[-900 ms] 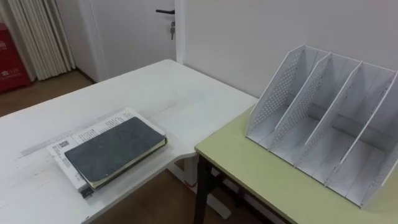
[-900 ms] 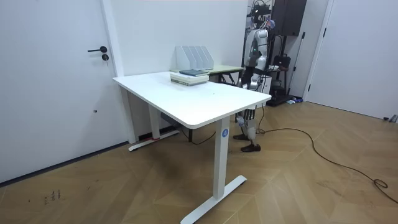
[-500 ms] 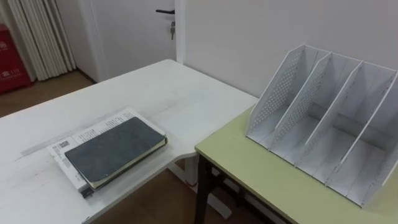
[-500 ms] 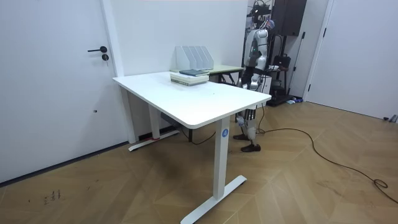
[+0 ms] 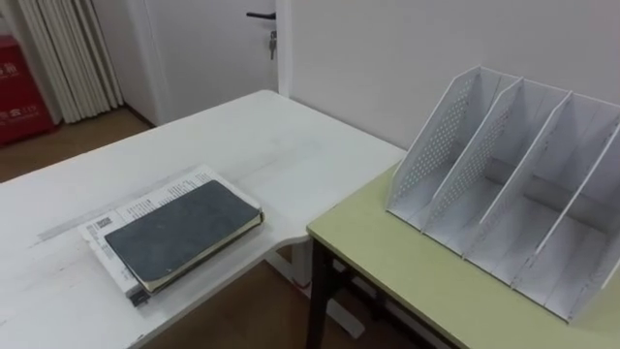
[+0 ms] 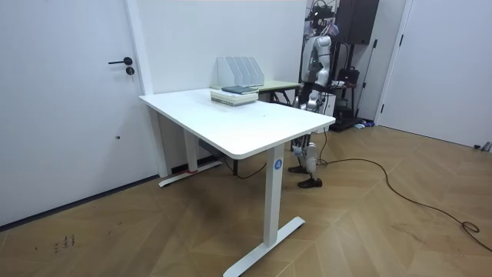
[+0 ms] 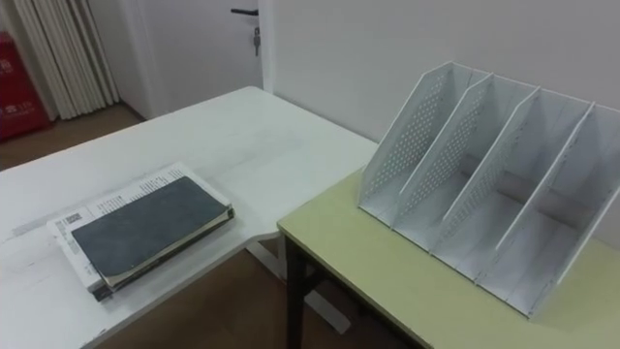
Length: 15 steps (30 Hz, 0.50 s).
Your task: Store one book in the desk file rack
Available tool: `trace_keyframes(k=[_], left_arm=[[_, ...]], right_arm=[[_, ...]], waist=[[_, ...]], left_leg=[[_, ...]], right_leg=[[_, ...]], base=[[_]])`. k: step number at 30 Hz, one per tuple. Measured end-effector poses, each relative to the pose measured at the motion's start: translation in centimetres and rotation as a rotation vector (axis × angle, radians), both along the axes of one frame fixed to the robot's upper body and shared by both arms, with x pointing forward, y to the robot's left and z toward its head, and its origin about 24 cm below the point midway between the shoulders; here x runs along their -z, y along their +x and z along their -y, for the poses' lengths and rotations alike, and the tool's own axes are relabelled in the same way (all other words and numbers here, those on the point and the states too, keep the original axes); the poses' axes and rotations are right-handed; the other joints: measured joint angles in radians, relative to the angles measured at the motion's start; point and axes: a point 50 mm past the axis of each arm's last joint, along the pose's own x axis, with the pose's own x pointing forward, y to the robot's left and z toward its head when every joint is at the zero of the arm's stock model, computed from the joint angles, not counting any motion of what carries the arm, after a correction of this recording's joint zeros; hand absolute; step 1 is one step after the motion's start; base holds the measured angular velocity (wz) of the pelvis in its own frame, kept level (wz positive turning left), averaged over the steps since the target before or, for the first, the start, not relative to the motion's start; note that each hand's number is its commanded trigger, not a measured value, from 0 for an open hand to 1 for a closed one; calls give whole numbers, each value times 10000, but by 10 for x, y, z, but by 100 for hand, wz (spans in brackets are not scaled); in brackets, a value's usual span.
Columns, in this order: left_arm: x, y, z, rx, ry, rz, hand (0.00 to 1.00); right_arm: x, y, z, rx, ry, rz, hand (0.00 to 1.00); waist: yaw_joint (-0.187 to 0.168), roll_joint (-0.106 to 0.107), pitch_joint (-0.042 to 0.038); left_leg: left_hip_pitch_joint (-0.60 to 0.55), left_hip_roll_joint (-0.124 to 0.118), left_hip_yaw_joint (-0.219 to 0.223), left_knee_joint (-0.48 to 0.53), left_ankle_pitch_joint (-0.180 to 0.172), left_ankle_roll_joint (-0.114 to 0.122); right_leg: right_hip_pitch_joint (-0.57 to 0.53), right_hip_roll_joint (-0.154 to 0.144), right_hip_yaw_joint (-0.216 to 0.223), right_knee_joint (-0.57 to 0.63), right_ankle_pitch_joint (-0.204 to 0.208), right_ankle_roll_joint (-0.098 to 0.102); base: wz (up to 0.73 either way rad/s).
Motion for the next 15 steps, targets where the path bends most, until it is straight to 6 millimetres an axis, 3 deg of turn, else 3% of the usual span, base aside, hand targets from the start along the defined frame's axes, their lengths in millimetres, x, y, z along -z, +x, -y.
trace_keyframes(k=[5, 12, 15], left_arm=[[-10, 33, -1, 265, 536, 1970, 0], [-22, 60, 2, 699, 992, 3475, 0], [-44, 95, 12, 1634, 1068, 5233, 0]], right_arm=[[0, 8, -1, -283, -92, 511, 0], [0, 17, -2, -529, -67, 988, 0], [-1, 20, 1, -615, -97, 1172, 0]], waist=[[-31, -16, 10], [-222, 85, 6], [-223, 88, 74]], left_leg=[[54, 2, -4, -26, 1, 0], [-63, -18, 14, -30, 1, 0], [-178, -20, 48, -35, 2, 2]], right_leg=[[131, 28, -12, -13, 4, 0], [152, 45, -137, -207, 71, 46], [-7, 36, -163, -197, 120, 67]], base=[[-1], [5], [2]])
